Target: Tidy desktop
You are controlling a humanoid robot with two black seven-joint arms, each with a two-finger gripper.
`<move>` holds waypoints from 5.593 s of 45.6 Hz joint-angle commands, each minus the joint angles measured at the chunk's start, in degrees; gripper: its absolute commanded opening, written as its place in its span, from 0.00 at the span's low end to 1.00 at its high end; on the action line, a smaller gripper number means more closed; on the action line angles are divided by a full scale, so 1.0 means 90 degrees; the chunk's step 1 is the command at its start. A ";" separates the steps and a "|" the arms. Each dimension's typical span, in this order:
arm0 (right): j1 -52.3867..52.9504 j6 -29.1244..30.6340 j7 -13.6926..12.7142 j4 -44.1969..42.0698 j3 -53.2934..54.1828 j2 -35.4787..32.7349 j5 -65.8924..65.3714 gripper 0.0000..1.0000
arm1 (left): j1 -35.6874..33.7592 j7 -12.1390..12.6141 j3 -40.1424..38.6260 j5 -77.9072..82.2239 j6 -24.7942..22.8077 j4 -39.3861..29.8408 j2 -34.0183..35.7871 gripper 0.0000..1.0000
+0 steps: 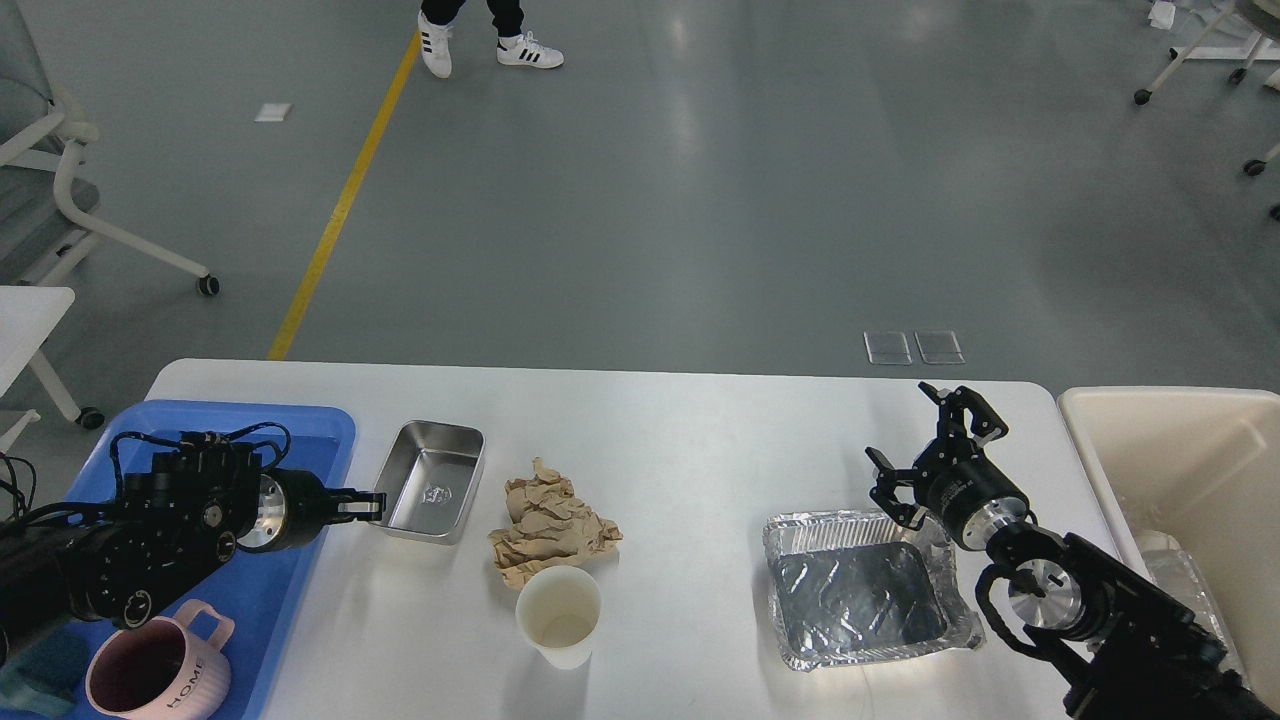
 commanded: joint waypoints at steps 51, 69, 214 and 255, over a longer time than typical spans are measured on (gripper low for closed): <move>0.0000 0.0019 -0.0001 -0.0089 -0.0049 0.0040 -0.0006 1.00 | -0.0114 -0.0162 -0.0191 -0.1376 -0.0330 -0.4340 0.4823 0.03; 0.0010 0.0029 -0.0001 -0.0050 -0.0040 0.0010 -0.0006 1.00 | 0.0452 -0.0162 -0.0123 -0.1708 0.0383 -0.4184 0.5312 0.03; 0.0058 -0.0001 -0.0010 -0.0020 -0.0323 -0.0126 -0.0026 1.00 | 0.2190 -0.0953 -0.4800 -0.7616 -0.0036 -0.1147 0.0801 0.97; 0.0127 -0.0235 -0.0059 0.0858 -0.0294 -0.0702 -0.0006 1.00 | 0.2415 -0.0524 -0.4879 -0.8476 0.0296 -0.1147 -0.0557 0.97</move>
